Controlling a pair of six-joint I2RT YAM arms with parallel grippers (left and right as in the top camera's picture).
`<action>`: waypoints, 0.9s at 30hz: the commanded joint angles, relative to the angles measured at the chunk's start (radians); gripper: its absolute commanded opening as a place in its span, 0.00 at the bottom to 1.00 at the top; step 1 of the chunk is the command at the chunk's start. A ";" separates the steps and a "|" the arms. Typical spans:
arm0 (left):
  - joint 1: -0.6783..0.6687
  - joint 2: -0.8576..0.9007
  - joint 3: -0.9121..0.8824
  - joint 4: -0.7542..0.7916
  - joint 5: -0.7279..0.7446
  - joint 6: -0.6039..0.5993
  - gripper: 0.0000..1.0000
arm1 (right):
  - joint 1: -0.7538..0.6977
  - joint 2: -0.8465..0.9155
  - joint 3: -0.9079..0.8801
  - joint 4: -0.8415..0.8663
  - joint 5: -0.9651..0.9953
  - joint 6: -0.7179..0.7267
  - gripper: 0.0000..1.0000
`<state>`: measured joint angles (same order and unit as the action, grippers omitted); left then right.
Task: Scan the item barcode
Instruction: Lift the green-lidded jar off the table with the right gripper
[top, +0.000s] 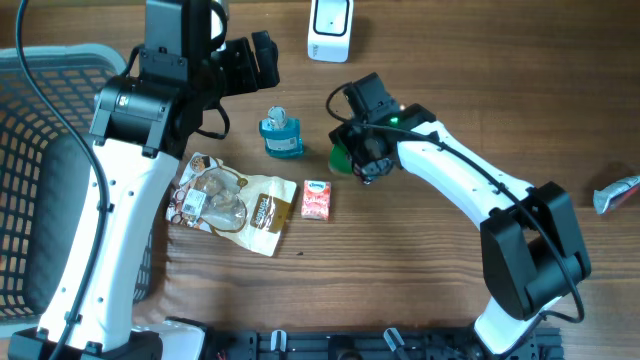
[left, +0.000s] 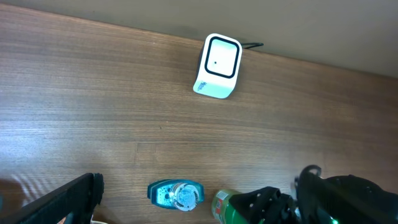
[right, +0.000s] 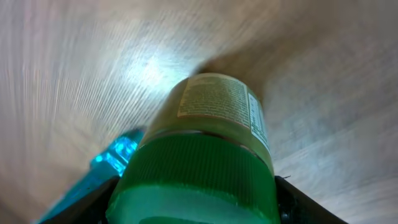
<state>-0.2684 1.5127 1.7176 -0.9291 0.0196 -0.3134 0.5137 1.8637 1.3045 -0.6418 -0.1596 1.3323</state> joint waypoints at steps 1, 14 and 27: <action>-0.005 0.002 0.003 -0.008 -0.010 -0.009 1.00 | -0.024 0.027 0.006 0.000 -0.003 -0.513 0.60; -0.005 0.002 0.003 -0.012 -0.010 -0.009 1.00 | -0.119 0.027 0.006 -0.186 0.342 -1.229 0.79; -0.005 0.002 0.003 -0.023 -0.010 -0.009 1.00 | -0.118 0.023 0.008 -0.149 0.342 -1.271 1.00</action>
<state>-0.2684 1.5131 1.7176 -0.9508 0.0196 -0.3134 0.3973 1.8729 1.3170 -0.8040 0.3069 -0.0006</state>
